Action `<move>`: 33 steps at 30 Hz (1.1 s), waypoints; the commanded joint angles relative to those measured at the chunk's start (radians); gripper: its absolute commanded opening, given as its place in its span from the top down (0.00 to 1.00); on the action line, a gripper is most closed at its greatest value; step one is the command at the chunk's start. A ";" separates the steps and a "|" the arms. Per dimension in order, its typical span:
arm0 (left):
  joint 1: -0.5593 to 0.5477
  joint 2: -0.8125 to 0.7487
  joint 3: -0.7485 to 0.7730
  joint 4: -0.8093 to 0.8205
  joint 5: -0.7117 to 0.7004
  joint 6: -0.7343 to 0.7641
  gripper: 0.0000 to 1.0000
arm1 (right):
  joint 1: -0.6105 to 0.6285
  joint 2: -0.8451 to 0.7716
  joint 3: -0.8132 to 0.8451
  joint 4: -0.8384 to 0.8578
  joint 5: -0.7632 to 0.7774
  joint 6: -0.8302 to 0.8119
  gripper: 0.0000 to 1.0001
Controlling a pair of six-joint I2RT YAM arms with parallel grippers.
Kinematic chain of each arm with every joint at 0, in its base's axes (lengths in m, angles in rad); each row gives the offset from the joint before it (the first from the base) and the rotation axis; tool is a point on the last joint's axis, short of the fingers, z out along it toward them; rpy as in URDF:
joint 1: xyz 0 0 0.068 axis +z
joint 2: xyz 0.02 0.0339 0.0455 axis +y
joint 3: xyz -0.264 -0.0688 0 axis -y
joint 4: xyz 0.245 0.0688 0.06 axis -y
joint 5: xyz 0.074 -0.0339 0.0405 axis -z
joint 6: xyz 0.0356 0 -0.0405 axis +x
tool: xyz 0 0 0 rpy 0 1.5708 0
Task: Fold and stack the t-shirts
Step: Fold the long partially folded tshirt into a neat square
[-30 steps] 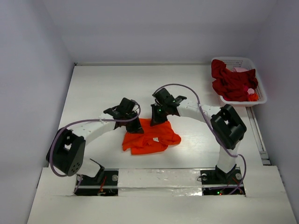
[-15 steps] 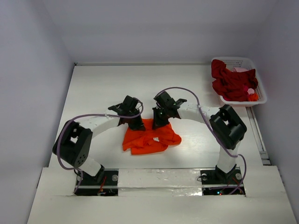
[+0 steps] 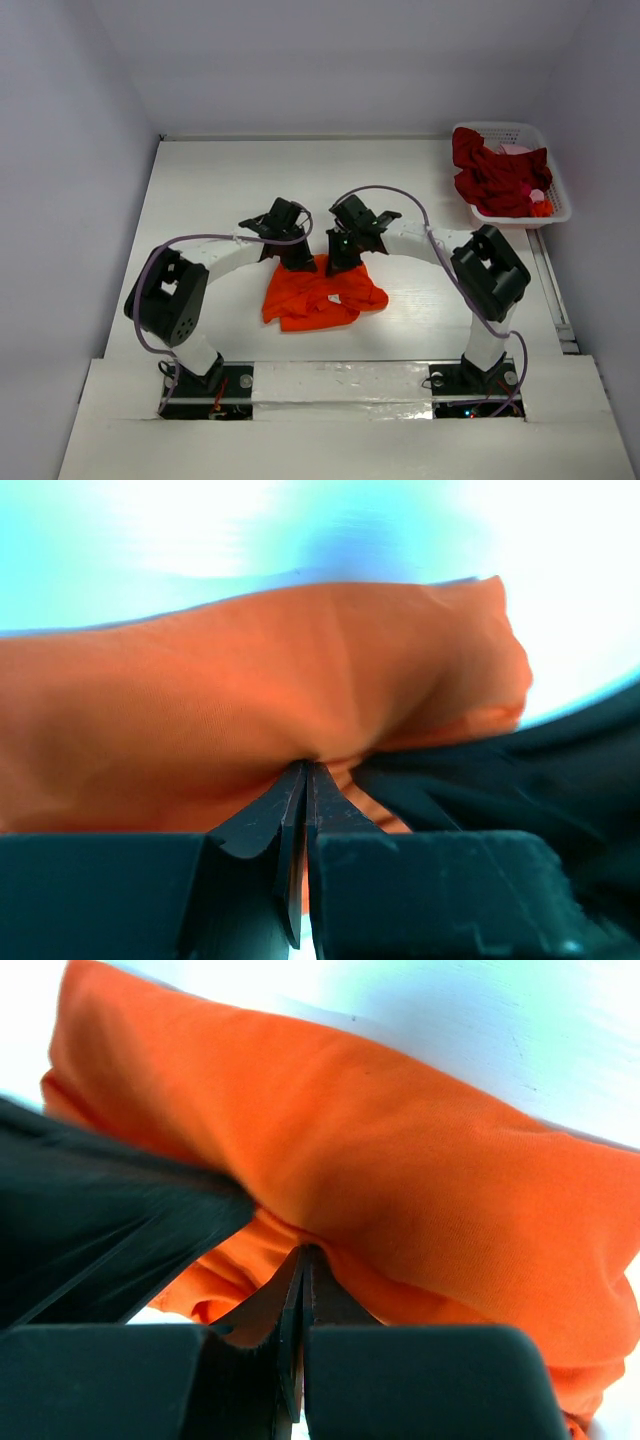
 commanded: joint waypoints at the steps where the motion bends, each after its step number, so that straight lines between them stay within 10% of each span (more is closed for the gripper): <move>1: -0.002 0.021 -0.004 0.042 -0.001 0.011 1.00 | 0.010 -0.056 0.031 0.003 0.003 -0.003 1.00; 33: 0.007 0.208 0.059 0.117 -0.027 -0.014 1.00 | 0.010 -0.051 -0.058 0.055 0.002 0.000 1.00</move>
